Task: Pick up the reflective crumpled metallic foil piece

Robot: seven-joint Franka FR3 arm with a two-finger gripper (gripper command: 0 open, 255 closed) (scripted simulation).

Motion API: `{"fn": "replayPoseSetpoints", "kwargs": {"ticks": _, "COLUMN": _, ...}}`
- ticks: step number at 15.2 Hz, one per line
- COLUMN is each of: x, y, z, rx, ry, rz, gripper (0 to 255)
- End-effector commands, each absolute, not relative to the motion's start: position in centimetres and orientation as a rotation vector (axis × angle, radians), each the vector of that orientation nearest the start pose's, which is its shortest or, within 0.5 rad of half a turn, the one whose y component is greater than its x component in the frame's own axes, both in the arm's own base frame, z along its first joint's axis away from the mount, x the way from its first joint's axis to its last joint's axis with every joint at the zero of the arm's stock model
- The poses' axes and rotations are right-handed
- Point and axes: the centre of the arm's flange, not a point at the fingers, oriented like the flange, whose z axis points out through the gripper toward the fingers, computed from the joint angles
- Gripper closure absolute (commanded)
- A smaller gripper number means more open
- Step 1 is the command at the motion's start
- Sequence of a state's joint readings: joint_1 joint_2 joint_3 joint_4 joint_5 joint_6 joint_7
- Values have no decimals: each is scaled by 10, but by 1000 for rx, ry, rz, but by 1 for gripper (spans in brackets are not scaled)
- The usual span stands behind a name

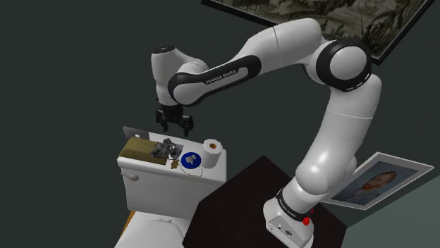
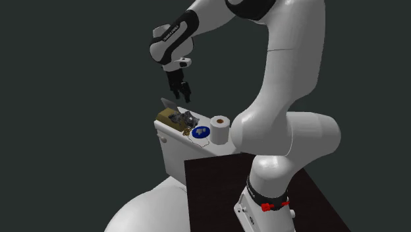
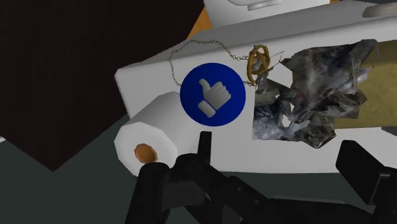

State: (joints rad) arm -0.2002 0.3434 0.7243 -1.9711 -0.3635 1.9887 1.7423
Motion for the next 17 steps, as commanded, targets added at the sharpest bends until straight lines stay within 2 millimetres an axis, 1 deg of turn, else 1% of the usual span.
{"fn": "replayPoseSetpoints", "kwargs": {"ticks": 1, "x": 536, "y": 258, "z": 294, "rx": -2888, "ry": 1788, "rz": 36, "gripper": 0}}
{"fn": "replayPoseSetpoints", "kwargs": {"ticks": 7, "x": 592, "y": 259, "z": 227, "rx": -2728, "ry": 2104, "rz": 78, "gripper": 0}}
{"fn": "replayPoseSetpoints", "kwargs": {"ticks": 8, "x": 592, "y": 259, "z": 227, "rx": -2727, "ry": 2105, "rz": 79, "gripper": 0}}
{"fn": "replayPoseSetpoints", "kwargs": {"ticks": 14, "x": 592, "y": 259, "z": 195, "rx": -2727, "ry": 2105, "rz": 79, "gripper": 0}}
{"fn": "replayPoseSetpoints", "kwargs": {"ticks": 15, "x": 592, "y": 259, "z": 187, "rx": -2727, "ry": 2105, "rz": 79, "gripper": 0}}
{"fn": "replayPoseSetpoints", "kwargs": {"ticks": 17, "x": 592, "y": 259, "z": 187, "rx": -2727, "ry": 2105, "rz": 79, "gripper": 0}}
